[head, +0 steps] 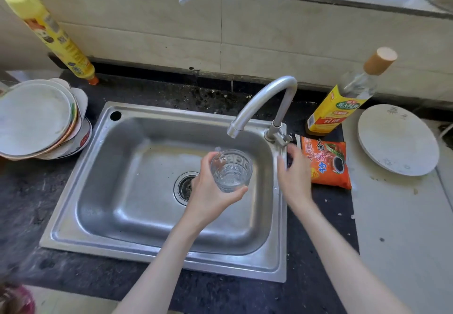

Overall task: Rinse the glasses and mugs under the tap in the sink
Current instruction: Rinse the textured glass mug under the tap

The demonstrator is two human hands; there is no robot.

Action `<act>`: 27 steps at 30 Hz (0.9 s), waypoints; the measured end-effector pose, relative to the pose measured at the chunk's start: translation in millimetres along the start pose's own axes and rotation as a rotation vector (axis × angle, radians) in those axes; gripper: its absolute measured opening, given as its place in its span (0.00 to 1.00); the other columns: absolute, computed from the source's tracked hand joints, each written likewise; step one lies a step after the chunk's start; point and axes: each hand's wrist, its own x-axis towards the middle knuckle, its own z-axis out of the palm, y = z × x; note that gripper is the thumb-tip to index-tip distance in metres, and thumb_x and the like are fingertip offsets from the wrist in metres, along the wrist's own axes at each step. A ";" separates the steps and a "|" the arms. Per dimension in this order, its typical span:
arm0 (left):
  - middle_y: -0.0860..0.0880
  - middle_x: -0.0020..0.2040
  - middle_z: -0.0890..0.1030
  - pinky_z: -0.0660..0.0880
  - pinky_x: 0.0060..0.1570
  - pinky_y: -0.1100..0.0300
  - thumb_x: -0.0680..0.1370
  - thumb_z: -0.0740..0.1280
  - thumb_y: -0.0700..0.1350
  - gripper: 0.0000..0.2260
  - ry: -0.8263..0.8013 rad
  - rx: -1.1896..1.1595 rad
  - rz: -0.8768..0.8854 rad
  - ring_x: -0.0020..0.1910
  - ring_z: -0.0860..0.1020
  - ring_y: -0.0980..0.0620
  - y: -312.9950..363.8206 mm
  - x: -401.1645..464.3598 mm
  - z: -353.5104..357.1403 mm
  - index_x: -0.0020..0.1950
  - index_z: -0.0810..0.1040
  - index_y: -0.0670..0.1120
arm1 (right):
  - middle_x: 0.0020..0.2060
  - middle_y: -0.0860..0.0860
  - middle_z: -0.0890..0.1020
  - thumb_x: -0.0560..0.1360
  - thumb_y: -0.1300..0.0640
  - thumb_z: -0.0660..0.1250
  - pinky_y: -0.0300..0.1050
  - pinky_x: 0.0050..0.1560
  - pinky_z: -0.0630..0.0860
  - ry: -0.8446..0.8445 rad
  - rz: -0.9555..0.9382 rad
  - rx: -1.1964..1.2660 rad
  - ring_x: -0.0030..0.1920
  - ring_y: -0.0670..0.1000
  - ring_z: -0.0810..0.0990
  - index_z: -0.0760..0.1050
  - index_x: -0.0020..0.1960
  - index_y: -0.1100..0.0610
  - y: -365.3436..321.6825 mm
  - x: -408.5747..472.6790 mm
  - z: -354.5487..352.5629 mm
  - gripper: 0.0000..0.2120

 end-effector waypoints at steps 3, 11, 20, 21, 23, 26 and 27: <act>0.60 0.55 0.74 0.69 0.60 0.56 0.57 0.73 0.60 0.38 0.061 -0.021 -0.045 0.58 0.72 0.56 -0.3 -12.0 -5.2 0.63 0.61 0.57 | 0.52 0.58 0.79 0.79 0.54 0.60 0.41 0.48 0.71 -0.197 0.223 0.134 0.51 0.55 0.78 0.73 0.60 0.63 -8.0 -60.0 10.0 0.16; 0.55 0.57 0.75 0.70 0.58 0.65 0.62 0.76 0.51 0.33 0.077 -0.214 -0.049 0.59 0.73 0.61 13.4 -39.0 -21.4 0.61 0.63 0.56 | 0.54 0.65 0.77 0.74 0.44 0.66 0.50 0.57 0.74 -0.628 1.114 1.434 0.54 0.59 0.77 0.71 0.56 0.67 -52.7 -93.4 5.1 0.26; 0.55 0.67 0.57 0.52 0.66 0.54 0.51 0.58 0.73 0.43 -0.177 0.445 -0.044 0.69 0.54 0.56 23.5 -50.4 -63.9 0.61 0.64 0.52 | 0.48 0.57 0.84 0.71 0.48 0.69 0.47 0.49 0.76 -0.475 0.686 1.052 0.52 0.55 0.80 0.79 0.52 0.60 -66.3 -93.9 -28.6 0.16; 0.55 0.69 0.56 0.52 0.66 0.53 0.51 0.58 0.73 0.43 -0.204 0.468 -0.040 0.69 0.53 0.55 24.6 -50.0 -66.3 0.61 0.63 0.53 | 0.45 0.56 0.85 0.72 0.49 0.68 0.47 0.49 0.76 -0.437 0.620 1.010 0.51 0.55 0.81 0.79 0.50 0.59 -70.0 -94.6 -33.3 0.14; 0.55 0.69 0.56 0.52 0.66 0.54 0.51 0.58 0.72 0.43 -0.235 0.494 -0.026 0.70 0.53 0.55 29.0 -50.1 -69.7 0.62 0.61 0.54 | 0.44 0.55 0.85 0.73 0.50 0.68 0.47 0.49 0.76 -0.375 0.506 0.941 0.50 0.54 0.82 0.79 0.49 0.59 -78.0 -93.5 -41.8 0.13; 0.55 0.67 0.58 0.53 0.62 0.57 0.51 0.59 0.71 0.48 -0.232 0.506 0.004 0.68 0.55 0.55 33.1 -48.8 -71.3 0.67 0.58 0.51 | 0.55 0.57 0.81 0.64 0.41 0.74 0.53 0.58 0.76 -0.317 0.322 0.838 0.56 0.54 0.80 0.74 0.62 0.61 -96.4 -96.3 -54.7 0.34; 0.55 0.65 0.59 0.54 0.60 0.58 0.52 0.59 0.71 0.47 -0.230 0.496 0.015 0.67 0.56 0.55 34.4 -49.5 -71.7 0.67 0.59 0.52 | 0.59 0.56 0.79 0.61 0.39 0.75 0.54 0.61 0.74 -0.297 0.270 0.801 0.59 0.53 0.79 0.71 0.66 0.60 -99.8 -96.9 -57.4 0.41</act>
